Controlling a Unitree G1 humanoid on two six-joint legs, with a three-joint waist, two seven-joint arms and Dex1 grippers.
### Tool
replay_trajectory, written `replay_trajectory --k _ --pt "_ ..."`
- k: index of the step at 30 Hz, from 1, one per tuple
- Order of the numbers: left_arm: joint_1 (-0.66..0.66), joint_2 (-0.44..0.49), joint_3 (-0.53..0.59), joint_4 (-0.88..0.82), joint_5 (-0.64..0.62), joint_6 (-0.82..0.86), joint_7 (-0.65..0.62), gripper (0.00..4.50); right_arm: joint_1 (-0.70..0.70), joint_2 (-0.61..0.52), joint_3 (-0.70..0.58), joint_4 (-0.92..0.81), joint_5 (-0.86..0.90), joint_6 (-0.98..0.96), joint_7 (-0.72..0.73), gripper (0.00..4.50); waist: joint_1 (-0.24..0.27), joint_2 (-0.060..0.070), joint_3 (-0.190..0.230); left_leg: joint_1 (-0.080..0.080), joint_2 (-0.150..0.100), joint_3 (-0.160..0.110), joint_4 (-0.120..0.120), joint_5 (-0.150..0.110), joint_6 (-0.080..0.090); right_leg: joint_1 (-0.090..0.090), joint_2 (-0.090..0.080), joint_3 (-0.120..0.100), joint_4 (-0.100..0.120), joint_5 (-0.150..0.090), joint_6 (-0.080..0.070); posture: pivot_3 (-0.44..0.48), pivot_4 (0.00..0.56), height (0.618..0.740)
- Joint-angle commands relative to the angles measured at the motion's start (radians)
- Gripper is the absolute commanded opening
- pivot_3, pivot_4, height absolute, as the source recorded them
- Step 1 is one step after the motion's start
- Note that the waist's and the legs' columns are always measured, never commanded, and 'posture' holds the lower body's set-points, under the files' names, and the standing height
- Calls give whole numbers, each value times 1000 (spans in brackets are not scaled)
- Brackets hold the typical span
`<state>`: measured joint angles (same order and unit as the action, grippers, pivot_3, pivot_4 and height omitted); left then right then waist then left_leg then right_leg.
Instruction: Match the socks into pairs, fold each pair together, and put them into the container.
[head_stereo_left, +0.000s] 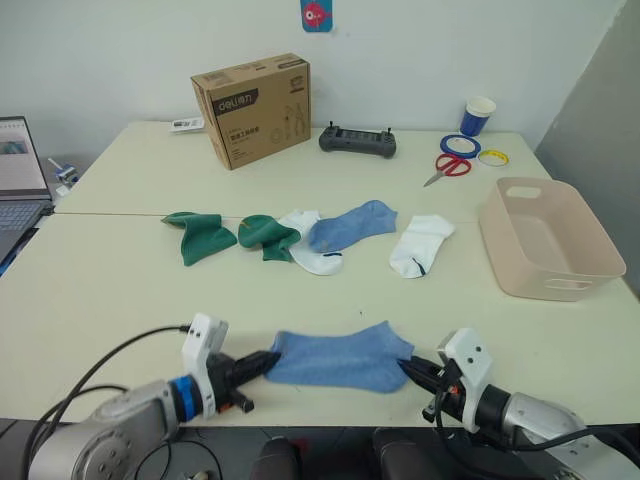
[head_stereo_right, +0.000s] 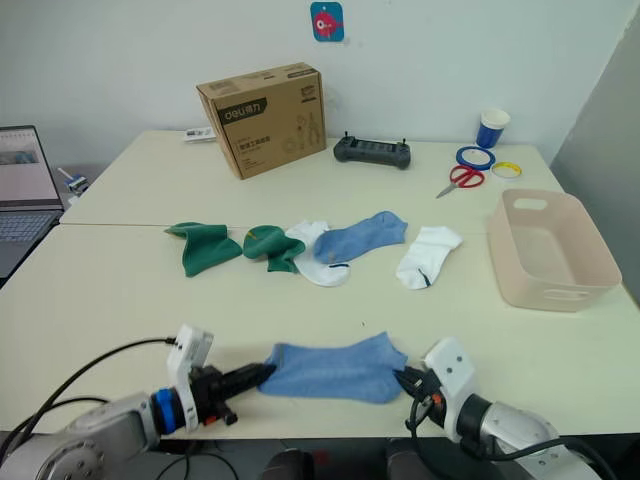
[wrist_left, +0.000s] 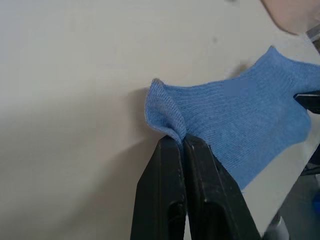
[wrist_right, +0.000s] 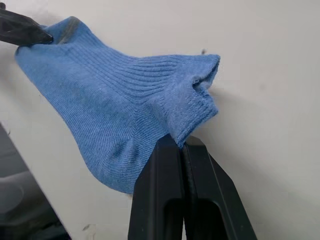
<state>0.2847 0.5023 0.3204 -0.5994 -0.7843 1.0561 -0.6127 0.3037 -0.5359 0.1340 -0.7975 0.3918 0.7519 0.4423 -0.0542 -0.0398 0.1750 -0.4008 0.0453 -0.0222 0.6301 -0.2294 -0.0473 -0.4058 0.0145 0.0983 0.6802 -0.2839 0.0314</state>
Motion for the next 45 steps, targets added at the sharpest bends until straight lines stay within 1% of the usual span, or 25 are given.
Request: replay_trajectory --k 1,7,10,13,14,20,24,25,26,31,33,35,36,38,40,43,45 --pt "34 3 10 -47 2 -49 18 33 9 -19 9 -9 -20 -4 -3 0 2 0 0 1 0 0 0 0 0 0 0 0 -1 0 -1 0 150 723" --pt "54 9 -36 -19 38 -136 9 33 1 -16 27 16 -44 31 -33 0 4 0 0 1 -1 0 0 0 0 0 0 0 -1 -1 -1 0 150 723" --pt "69 29 -53 -7 47 -167 -16 33 -4 11 -1 26 -42 57 -67 0 4 0 0 1 0 0 0 0 0 0 0 0 -1 -1 -1 0 150 723" --pt "85 38 -38 12 53 -191 -21 708 -3 13 -38 20 -29 81 -70 680 4 0 0 1 0 0 0 0 0 0 0 0 -1 -1 -1 0 150 723" --pt "92 43 -34 16 55 -200 -24 997 -3 11 -48 18 -27 85 -69 988 4 -1 -1 1 0 0 0 0 0 0 0 0 -1 -1 -1 0 150 723" --pt "101 71 4 34 62 -264 -39 2879 1 -24 -104 -8 -10 94 -43 3124 4 -1 -1 1 0 0 0 0 0 0 -2 0 -2 -1 -1 0 150 723" --pt "53 106 47 58 61 -315 -59 4138 -25 -52 -166 -25 7 73 -12 4478 4 -1 -1 1 0 0 0 0 0 -1 -1 0 -2 -1 -1 0 150 723" --pt "24 112 53 73 60 -323 -57 4451 -40 -57 -179 -28 13 60 -1 4500 4 -1 -1 1 0 0 0 0 0 -1 -1 -1 -2 -1 -1 0 150 723" --pt "-4 115 57 87 56 -324 -52 4484 -54 -60 -186 -30 18 48 10 4500 4 -1 -1 1 0 0 0 0 0 -1 -1 -1 -2 -1 -1 0 150 723" --pt "-202 108 40 182 24 -295 -28 4484 -207 -73 -205 -24 18 -43 55 4500 4 0 0 0 -1 1 0 0 0 1 0 -1 -1 -1 -1 0 150 723" --pt "-249 105 18 208 35 -304 -31 4484 -288 -79 -218 -8 24 -56 59 4500 1 0 0 -2 -1 1 0 0 0 2 1 -1 -1 0 0 0 150 723" --pt "-293 92 5 227 46 -314 -16 4484 -360 -85 -247 7 53 -37 60 4500 0 0 0 -2 -1 1 -1 0 0 2 1 -1 -1 3 6 0 150 723" --pt "-310 87 -2 234 50 -316 -8 4484 -383 -92 -255 14 59 -25 63 4500 1 0 0 -2 -1 1 -1 0 0 1 1 -1 -1 3 6 0 150 723" --pt "-338 81 -29 241 77 -336 1 4484 -408 -113 -258 24 55 -17 74 4500 3 0 0 -3 0 0 -2 0 0 1 2 -2 -1 3 6 0 150 723" --pt "-383 59 -63 252 111 -344 39 4484 -414 -127 -255 33 46 -22 74 4500 5 0 0 -3 0 -1 -2 0 0 1 2 -3 -1 3 5 0 150 723" --pt "-489 -17 -117 286 127 -307 128 4484 -407 -137 -242 34 33 -32 74 4500 17 0 0 -4 0 -1 -1 0 0 1 2 -3 0 3 6 0 150 723" --pt "-547 -62 -165 323 171 -301 181 4484 -403 -134 -236 27 31 -31 67 4500 21 0 0 -4 -1 -1 0 0 0 1 2 -3 0 4 7 0 150 723"
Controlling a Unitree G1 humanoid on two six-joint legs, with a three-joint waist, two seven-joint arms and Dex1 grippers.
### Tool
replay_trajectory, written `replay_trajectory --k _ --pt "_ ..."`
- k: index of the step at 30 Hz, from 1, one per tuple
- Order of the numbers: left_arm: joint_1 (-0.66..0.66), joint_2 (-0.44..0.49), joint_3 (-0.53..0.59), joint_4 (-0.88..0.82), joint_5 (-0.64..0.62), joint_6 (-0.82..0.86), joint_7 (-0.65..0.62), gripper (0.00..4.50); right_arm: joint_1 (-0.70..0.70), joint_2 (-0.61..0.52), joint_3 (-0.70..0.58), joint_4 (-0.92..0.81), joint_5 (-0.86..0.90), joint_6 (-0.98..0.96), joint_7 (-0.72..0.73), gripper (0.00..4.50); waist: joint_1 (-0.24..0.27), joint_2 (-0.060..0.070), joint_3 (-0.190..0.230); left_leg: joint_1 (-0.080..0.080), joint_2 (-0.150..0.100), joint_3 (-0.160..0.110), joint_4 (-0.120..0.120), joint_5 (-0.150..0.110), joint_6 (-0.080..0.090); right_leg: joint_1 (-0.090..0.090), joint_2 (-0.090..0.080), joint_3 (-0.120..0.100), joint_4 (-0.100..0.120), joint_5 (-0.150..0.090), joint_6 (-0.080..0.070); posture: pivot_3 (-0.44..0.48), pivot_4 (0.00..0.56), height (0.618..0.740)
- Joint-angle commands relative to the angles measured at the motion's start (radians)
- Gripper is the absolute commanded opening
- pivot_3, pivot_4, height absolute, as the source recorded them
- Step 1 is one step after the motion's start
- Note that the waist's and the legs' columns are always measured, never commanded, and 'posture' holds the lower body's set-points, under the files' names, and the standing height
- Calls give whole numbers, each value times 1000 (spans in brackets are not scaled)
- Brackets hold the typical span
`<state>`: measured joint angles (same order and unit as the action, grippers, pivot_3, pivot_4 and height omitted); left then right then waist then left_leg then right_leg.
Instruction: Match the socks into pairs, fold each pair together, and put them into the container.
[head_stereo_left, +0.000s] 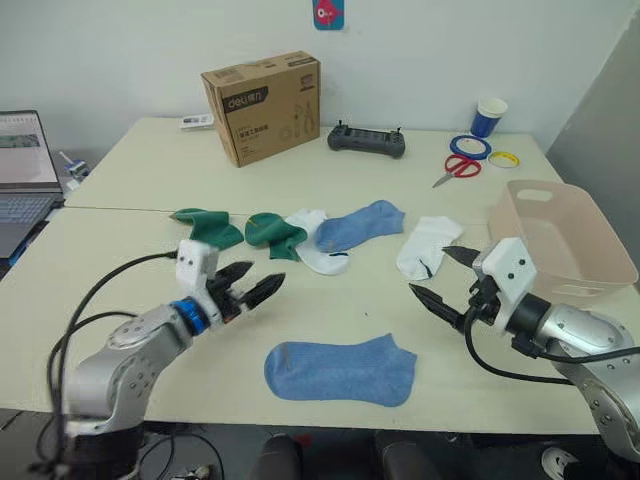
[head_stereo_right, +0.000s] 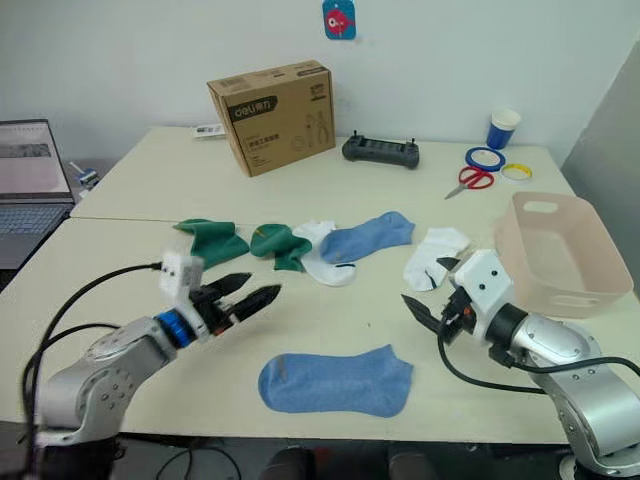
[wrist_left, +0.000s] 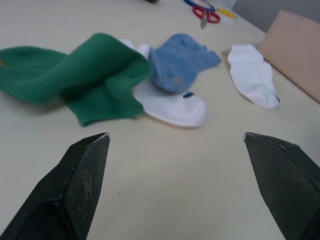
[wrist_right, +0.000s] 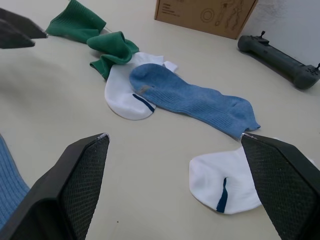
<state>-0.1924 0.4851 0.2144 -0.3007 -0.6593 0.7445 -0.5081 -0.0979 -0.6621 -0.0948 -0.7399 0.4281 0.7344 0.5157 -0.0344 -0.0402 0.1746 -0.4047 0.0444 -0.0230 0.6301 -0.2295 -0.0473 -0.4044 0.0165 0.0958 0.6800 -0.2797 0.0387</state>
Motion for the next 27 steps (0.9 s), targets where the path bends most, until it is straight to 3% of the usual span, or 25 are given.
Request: replay_trajectory --k 1,7,17,23,27 --pt "-99 -71 -87 45 68 8 99 4484 3 -2 -7 -36 -5 -11 -11 4500 2 0 0 0 0 0 0 0 0 0 0 0 0 0 0 0 150 723" --pt "-247 -199 -200 209 226 -72 206 4484 34 3 -5 -44 -20 -18 -20 4500 2 0 0 -1 -1 0 0 0 0 0 0 0 0 1 1 0 150 723" --pt "-392 -355 -198 438 317 -168 276 4484 59 -2 -15 -67 -24 -6 -35 4500 2 0 0 -1 -1 0 1 0 0 0 0 0 0 1 1 0 150 723" --pt "-395 -382 -172 382 305 -97 315 4484 57 0 -26 -97 17 14 -28 4500 2 0 0 -1 -1 -1 1 0 0 0 0 0 0 1 1 0 150 723" --pt "-336 -386 -154 207 295 12 387 4484 54 -3 -37 -111 43 30 -26 4500 2 0 0 -1 -1 -1 1 0 0 0 0 0 1 1 1 0 150 723"
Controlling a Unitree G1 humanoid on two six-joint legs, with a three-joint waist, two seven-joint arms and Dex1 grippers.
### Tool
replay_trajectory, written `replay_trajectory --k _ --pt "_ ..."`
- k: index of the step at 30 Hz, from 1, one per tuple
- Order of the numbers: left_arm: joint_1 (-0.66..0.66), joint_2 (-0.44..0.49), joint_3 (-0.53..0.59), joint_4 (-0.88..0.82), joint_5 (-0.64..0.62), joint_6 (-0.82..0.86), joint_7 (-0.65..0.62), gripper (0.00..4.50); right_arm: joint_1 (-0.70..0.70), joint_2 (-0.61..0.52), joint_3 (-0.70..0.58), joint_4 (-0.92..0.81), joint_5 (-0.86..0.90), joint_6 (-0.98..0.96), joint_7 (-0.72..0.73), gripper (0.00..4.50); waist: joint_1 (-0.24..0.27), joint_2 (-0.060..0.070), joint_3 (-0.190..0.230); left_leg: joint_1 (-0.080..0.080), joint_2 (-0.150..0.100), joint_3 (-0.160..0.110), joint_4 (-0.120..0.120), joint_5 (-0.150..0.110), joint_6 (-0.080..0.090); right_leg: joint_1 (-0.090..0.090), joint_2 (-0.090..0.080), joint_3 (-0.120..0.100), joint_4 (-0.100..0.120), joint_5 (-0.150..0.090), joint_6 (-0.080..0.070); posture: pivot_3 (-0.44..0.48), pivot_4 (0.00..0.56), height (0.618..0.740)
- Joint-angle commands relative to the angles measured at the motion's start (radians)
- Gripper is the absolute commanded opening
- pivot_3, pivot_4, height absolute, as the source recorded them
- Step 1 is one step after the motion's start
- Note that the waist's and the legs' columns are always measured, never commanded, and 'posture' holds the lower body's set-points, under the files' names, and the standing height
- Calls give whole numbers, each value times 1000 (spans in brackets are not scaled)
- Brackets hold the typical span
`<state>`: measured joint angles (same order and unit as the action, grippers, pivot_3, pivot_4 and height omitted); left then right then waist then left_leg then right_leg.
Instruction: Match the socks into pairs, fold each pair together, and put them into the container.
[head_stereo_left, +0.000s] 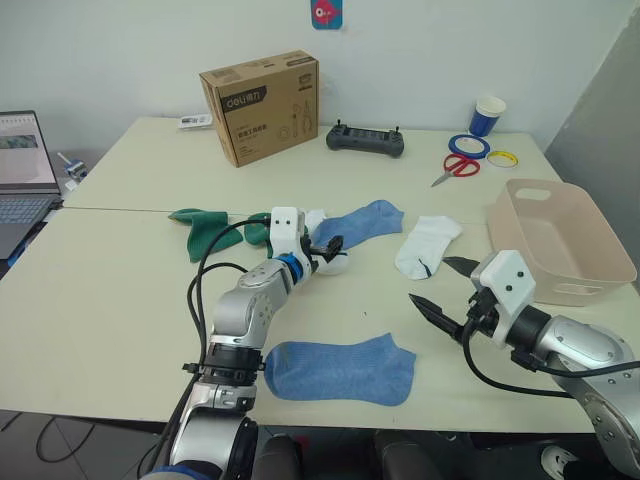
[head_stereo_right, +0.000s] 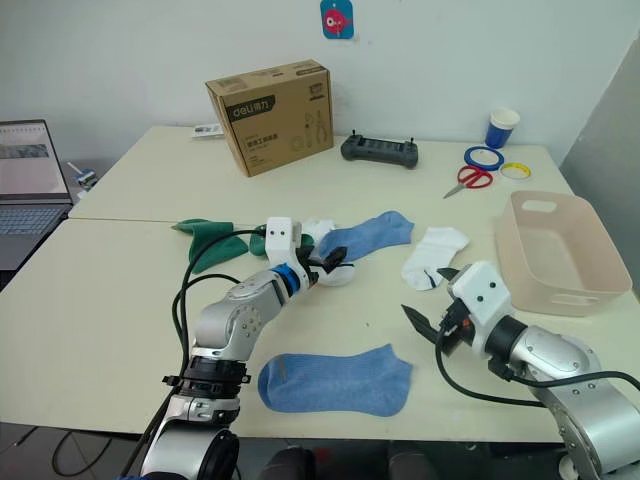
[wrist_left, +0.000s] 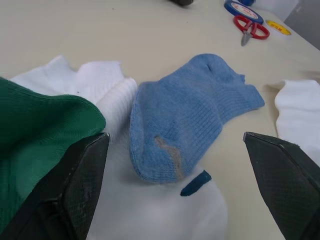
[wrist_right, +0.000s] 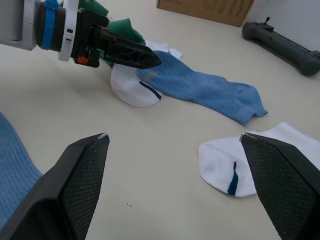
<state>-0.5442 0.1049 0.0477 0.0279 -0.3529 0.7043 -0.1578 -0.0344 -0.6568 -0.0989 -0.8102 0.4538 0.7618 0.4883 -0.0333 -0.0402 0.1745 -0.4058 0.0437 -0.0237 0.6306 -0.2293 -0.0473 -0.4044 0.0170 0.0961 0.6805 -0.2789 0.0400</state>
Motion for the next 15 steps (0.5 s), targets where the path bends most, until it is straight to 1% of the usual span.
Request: replay_trajectory --k 1,4,8,10,15 --pt "29 -10 12 -149 -13 75 48 4484 -10 -10 -34 -39 18 4 0 4500 2 0 0 0 0 0 0 0 0 0 0 0 0 0 0 0 150 723" --pt "50 -40 1 -181 -14 111 71 4484 -22 -11 -28 -32 19 11 -2 4500 3 0 0 0 0 0 0 0 0 0 0 0 0 0 0 0 150 723" --pt "9 -103 43 -109 -24 142 118 4484 -40 -16 -23 -28 26 21 4 4500 3 0 0 0 -1 0 1 0 0 1 0 0 0 1 1 0 150 723" --pt "-7 -116 60 -91 -35 167 117 4484 -45 -19 -23 -26 26 24 7 4500 2 0 0 0 -1 0 1 0 0 1 0 0 0 1 1 0 150 723" --pt "-38 -124 85 -48 -29 166 134 4484 -49 -25 -27 -22 27 30 14 4500 0 0 0 0 -1 -1 1 0 0 0 0 -1 0 1 1 0 150 723"
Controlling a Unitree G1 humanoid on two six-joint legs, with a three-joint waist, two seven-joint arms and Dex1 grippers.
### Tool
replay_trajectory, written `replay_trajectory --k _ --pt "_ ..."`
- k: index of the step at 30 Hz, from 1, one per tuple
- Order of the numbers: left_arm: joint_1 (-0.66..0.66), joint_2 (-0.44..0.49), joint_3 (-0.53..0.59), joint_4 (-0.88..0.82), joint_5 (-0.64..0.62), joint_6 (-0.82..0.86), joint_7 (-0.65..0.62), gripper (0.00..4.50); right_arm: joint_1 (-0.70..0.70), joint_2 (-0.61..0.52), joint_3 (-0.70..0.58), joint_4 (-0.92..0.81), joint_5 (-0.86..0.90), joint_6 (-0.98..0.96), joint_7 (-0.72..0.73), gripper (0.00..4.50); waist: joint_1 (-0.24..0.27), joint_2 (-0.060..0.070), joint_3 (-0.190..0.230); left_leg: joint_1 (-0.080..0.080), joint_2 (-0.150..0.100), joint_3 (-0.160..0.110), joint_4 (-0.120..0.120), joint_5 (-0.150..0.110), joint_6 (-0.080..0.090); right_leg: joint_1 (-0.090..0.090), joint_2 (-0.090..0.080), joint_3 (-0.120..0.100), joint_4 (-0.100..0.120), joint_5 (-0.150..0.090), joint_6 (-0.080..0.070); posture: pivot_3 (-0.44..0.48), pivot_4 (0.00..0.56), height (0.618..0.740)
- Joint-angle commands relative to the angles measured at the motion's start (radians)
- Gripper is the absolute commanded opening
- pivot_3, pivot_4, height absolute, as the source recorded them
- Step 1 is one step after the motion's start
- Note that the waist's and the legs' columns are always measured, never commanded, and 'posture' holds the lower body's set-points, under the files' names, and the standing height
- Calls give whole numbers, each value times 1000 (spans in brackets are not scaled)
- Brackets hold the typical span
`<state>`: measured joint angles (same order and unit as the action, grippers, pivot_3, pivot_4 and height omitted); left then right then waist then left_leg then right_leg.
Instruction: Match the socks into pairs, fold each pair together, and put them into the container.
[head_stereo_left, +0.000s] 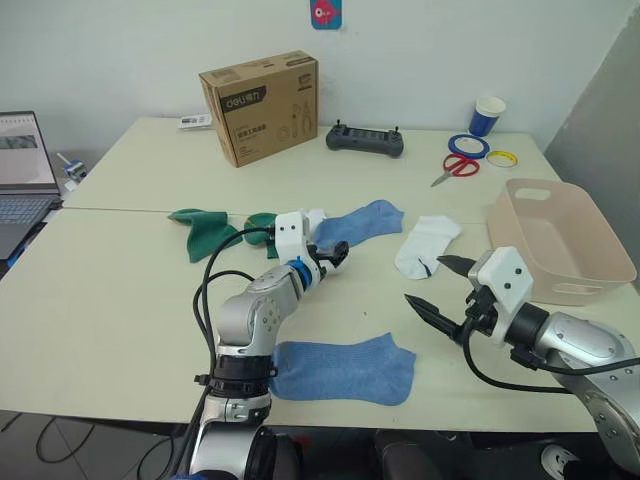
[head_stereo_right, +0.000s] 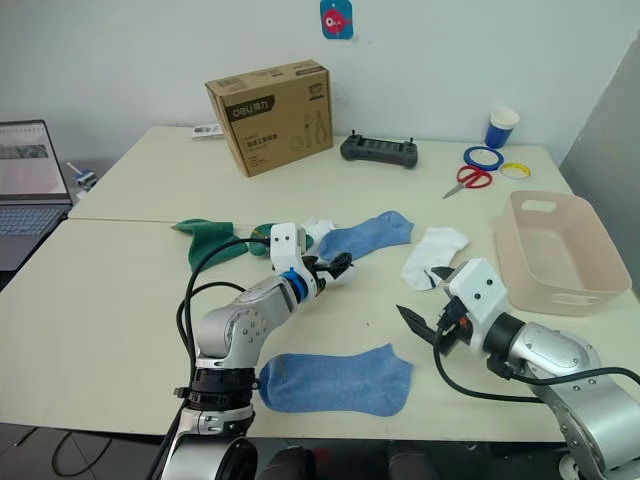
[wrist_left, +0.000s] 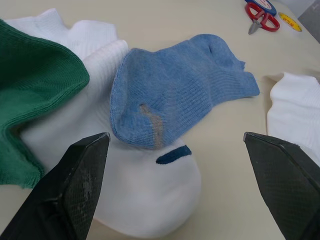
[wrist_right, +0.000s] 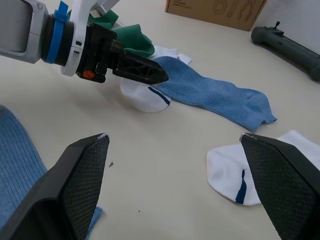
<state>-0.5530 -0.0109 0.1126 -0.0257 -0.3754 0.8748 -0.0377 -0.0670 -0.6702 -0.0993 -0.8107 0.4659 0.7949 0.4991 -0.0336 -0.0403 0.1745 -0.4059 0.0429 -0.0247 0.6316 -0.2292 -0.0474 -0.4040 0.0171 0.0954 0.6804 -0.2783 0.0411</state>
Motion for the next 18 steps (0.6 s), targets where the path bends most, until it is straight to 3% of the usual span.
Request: replay_trajectory --k 1,18 --pt "-37 -5 17 21 0 -16 8 4484 -17 -12 -26 -21 15 -2 3 4500 1 0 0 0 0 0 0 0 0 0 0 0 0 0 0 0 150 723" --pt "-161 -5 33 249 10 -119 -34 4484 -24 -8 -10 -31 13 8 -8 4500 2 0 0 0 0 0 0 0 0 0 0 0 0 0 0 0 150 723"
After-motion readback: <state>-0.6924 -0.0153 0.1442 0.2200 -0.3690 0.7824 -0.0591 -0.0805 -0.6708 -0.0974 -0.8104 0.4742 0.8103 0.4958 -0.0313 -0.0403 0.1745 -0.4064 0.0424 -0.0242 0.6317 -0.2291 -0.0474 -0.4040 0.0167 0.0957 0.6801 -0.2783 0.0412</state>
